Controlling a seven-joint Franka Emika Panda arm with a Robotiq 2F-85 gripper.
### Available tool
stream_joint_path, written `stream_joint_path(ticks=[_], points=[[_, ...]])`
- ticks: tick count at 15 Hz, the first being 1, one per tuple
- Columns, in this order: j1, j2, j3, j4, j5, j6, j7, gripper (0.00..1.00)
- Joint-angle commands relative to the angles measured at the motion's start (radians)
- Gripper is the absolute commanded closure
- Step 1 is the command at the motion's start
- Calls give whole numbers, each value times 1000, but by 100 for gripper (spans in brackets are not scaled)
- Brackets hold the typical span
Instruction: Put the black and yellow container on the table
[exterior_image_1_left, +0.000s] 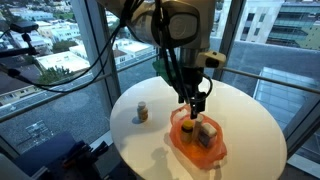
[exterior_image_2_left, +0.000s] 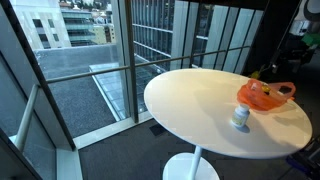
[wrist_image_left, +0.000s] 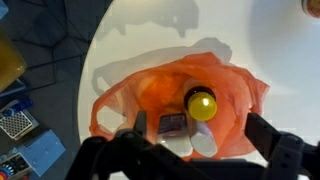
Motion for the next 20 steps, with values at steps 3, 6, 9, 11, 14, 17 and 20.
stream_joint_path(ticks=[3,6,9,11,14,17,20], points=[[-16,82,-24,31,14,51,-26,0],[-14,116,-31,26,5,89,-18,0],[-10,153,-33,27,1,128,-12,0],[-8,175,-34,26,-1,152,-10,0],[-5,200,-34,26,0,178,-11,0],[-1,209,-33,21,-1,194,-13,0],[1,200,-31,12,4,200,-22,0]])
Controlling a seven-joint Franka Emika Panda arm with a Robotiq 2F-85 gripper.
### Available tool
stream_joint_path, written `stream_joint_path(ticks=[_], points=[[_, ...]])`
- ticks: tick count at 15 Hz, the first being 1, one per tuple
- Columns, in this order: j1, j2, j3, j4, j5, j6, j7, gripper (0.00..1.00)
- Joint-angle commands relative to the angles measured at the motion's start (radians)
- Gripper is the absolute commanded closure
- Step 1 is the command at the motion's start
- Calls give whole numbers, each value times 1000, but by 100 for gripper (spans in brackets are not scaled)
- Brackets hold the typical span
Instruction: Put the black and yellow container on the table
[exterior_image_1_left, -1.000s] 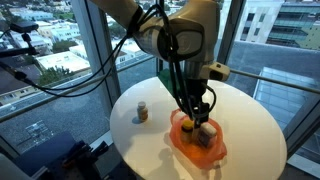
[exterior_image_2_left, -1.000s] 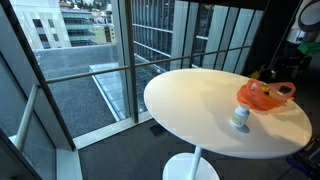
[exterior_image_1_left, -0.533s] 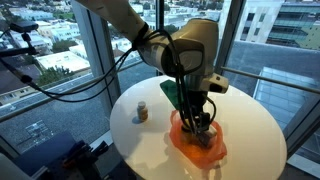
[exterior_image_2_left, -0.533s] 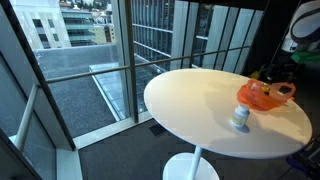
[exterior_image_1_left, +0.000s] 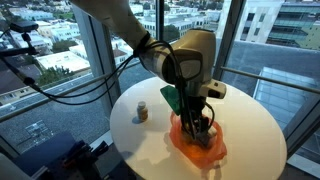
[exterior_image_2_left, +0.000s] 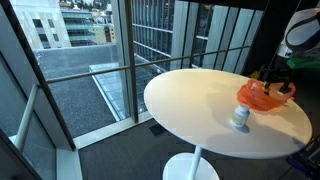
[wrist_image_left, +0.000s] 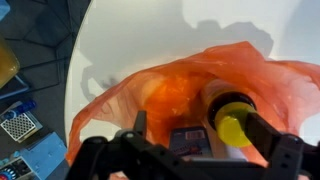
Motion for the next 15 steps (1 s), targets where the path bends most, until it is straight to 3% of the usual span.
stream_joint_path(ticks=[1,15], points=[[3,-10,0,5,6,8,-25,0],[51,15,7,14,-16,30,1,0]])
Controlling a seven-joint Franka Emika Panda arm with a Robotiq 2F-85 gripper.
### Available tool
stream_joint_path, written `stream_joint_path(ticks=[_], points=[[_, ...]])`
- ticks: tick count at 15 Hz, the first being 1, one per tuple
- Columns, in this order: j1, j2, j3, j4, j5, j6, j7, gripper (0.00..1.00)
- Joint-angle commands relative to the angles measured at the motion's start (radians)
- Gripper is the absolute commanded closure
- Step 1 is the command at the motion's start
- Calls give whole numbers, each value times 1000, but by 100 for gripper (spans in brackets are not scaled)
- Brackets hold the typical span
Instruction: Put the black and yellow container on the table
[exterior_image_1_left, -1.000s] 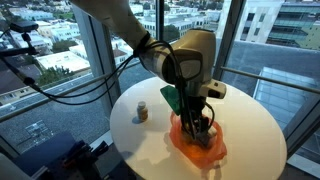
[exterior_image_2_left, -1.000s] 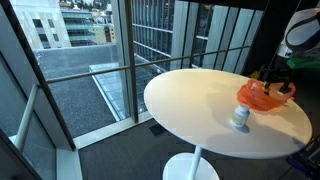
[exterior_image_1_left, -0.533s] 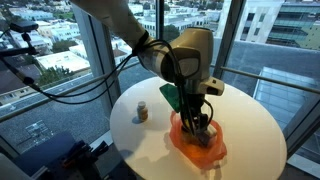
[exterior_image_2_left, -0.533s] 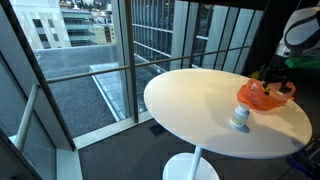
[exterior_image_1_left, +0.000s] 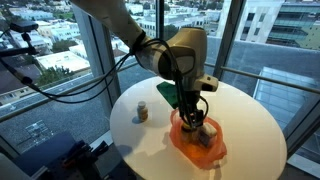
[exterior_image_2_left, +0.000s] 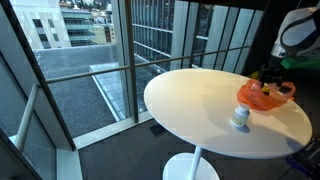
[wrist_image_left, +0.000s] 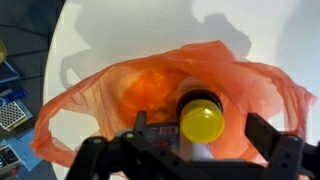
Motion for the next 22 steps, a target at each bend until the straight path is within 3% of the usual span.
stream_joint_path(ticks=[1,4,6,13,16,22], points=[[2,18,-1,15,-16,13,3,0],[3,28,-3,19,-17,16,5,4],[3,32,-5,21,-18,19,6,29],[7,26,-12,17,-39,67,6,80],[12,-21,-19,-10,-60,79,4,80],[10,-149,-12,-34,-95,-2,7,80]])
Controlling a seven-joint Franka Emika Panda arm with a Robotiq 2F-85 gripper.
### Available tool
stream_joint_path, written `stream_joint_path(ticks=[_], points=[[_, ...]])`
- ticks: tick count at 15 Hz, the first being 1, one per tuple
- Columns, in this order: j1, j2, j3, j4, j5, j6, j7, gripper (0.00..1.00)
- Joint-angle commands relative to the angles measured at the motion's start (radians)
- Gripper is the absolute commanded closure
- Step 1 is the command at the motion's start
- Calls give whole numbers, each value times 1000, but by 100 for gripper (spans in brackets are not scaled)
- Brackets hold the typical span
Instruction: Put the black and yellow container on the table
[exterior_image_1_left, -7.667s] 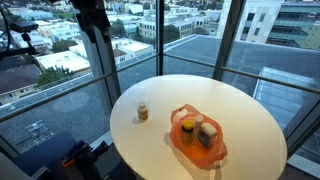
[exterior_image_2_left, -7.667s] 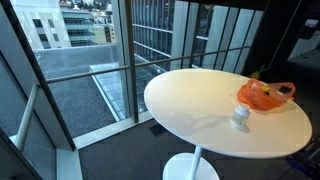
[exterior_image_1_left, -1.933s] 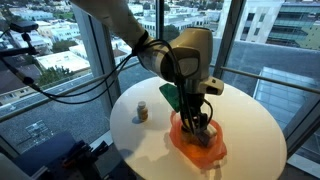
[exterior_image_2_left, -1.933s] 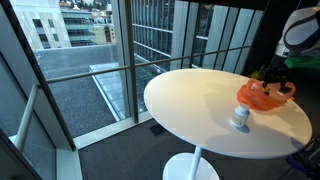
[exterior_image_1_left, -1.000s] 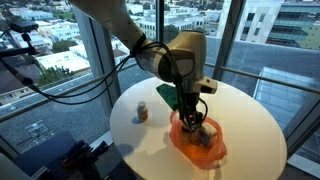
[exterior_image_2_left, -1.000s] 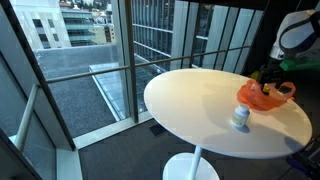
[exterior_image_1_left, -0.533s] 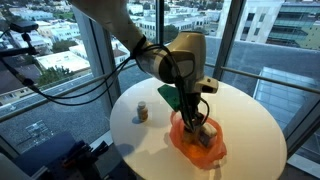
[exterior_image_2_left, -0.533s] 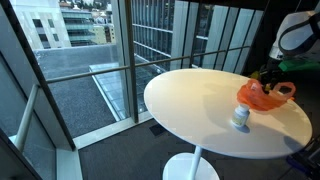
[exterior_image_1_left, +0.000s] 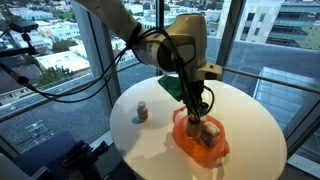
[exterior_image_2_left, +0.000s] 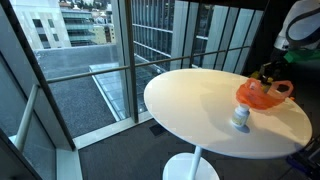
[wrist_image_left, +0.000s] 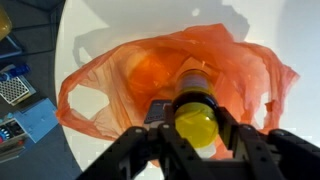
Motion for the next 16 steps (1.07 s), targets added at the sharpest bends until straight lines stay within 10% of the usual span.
stream_joint_path(ticks=[1,16], points=[[7,-116,-1,-30,-48,-62,10,80],[64,-293,153,-87,-58,-192,11,80]])
